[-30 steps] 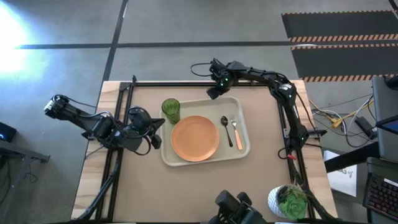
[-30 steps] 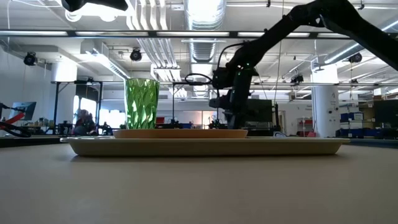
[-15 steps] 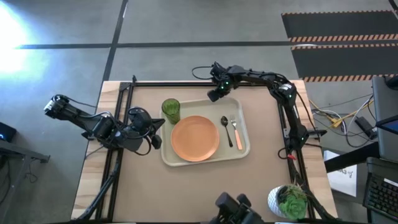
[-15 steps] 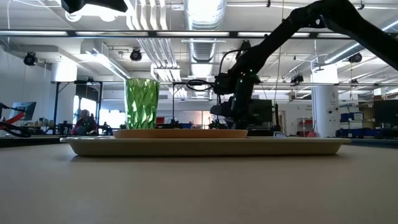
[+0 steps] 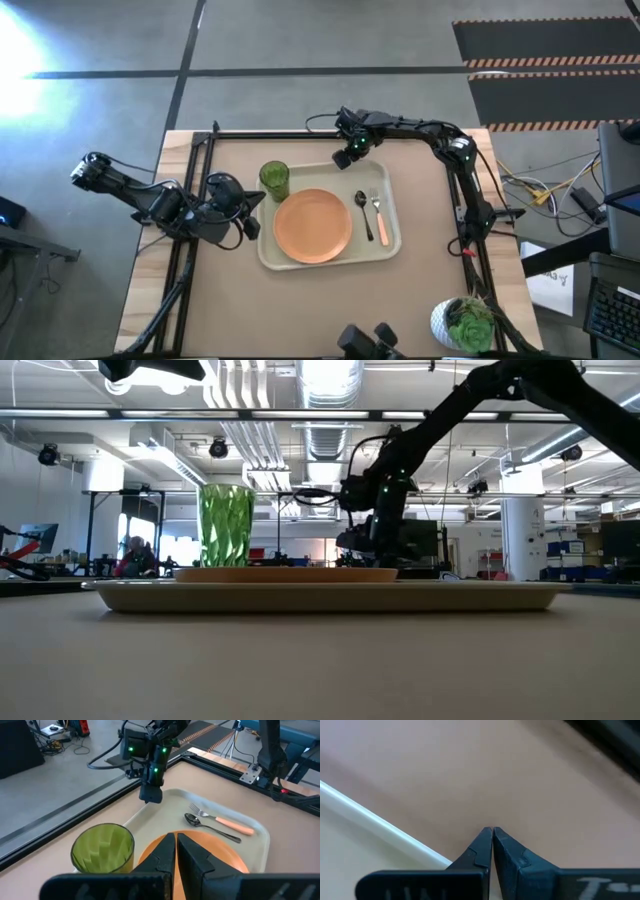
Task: Pick and place plate/cup/fork/spoon on tray
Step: Move the light brown serving tray to the middle of the table
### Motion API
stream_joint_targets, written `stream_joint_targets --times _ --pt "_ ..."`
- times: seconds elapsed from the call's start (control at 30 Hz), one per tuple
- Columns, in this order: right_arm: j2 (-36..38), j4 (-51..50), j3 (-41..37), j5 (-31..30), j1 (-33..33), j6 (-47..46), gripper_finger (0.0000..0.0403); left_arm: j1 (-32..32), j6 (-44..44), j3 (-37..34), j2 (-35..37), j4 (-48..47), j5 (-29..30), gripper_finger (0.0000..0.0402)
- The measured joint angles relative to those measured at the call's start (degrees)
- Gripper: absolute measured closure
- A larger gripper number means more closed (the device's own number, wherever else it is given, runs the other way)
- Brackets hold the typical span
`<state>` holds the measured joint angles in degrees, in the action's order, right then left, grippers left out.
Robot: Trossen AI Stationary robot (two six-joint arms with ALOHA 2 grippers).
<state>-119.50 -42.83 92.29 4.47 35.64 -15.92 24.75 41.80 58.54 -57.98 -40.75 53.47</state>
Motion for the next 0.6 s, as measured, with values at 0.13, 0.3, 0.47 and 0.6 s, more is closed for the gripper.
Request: stream_joint_targets --times 0.13,0.3,0.47,0.6 --pt "0.0 -0.3 -0.1 -0.7 -1.8 -0.2 0.0394 0.0 0.0 0.0 0.0 0.0 -0.1 0.0402" --pt "-0.1 -0.4 -0.1 -1.0 -3.6 -0.8 0.0394 0.0 0.0 0.0 0.0 -0.1 -0.9 0.0402" --pt "-0.1 -1.7 -0.1 -2.0 -5.5 -1.5 0.0394 0.1 0.0 0.0 0.0 -0.1 -1.5 0.0402" --pt "-0.2 -3.3 -0.2 -3.0 -6.7 -2.2 0.0394 0.1 0.0 0.0 0.0 -0.1 -2.2 0.0402"
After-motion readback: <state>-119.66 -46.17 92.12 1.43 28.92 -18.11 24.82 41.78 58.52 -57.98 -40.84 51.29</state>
